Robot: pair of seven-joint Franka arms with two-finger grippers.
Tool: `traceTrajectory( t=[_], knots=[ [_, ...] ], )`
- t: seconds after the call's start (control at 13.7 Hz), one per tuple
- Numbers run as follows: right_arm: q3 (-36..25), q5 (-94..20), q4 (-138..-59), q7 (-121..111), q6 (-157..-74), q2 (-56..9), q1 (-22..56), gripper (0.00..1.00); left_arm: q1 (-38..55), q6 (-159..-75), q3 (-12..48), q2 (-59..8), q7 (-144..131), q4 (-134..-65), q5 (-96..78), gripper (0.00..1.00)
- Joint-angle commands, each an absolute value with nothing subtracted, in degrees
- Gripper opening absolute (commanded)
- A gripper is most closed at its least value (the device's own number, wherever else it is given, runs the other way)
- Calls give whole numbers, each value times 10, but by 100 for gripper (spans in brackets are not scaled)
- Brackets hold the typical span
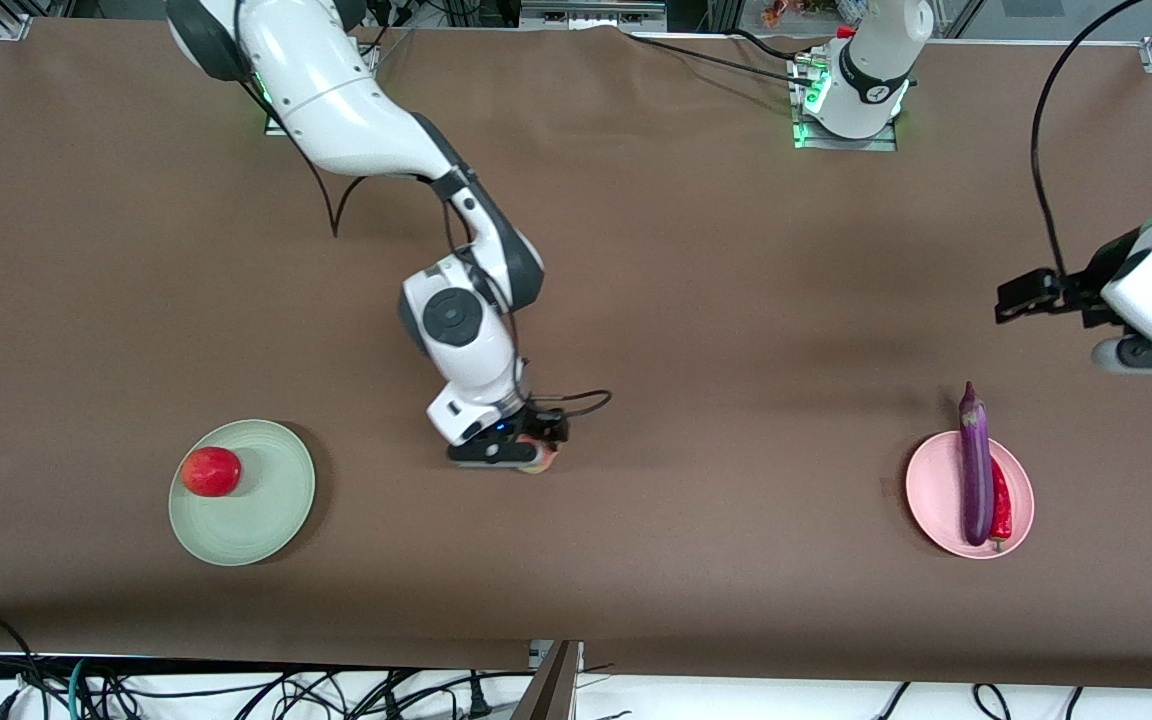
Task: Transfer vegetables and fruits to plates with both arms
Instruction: 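Carry the peach to the green plate while the left arm withdraws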
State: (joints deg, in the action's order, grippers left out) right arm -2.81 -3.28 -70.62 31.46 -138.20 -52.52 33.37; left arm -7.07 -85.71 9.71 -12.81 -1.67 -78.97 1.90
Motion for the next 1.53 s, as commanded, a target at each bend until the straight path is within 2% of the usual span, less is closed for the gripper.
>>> traceTrajectory(
  t=[0.0, 0.15, 0.51, 1.09, 1.24, 1.31, 1.38, 1.46],
  knots=[
    [-14, -40, -707, 216, -1312, -484, 264, 24, -26, -927, 34, -14, 4, -925, 3, 100],
    [-13, -68, -707, 115, -1273, -467, 223, 24, -5, -967, 25, 58, 5, -998, 0, 100],
    [-13, -69, -711, -140, -1227, -467, 106, 24, 11, -927, 27, 40, 5, -974, 14, 100],
    [-22, -60, -734, -264, -1241, -481, 51, 24, 8, -921, 25, 40, 7, -972, 14, 100],
    [-22, -62, -739, -265, -1258, -490, 50, 28, 4, -918, 25, 40, 9, -972, 13, 100],
    [-22, -63, -742, -264, -1268, -492, 50, 52, 3, -911, 25, 40, 11, -972, 13, 100],
    [-22, -66, -742, -258, -1271, -492, 50, 98, 3, -905, 25, 40, 11, -972, 13, 100],
    [-22, -66, -739, -260, -1267, -491, 50, 100, 2, -904, 25, 40, 12, -972, 13, 100]
  ],
)
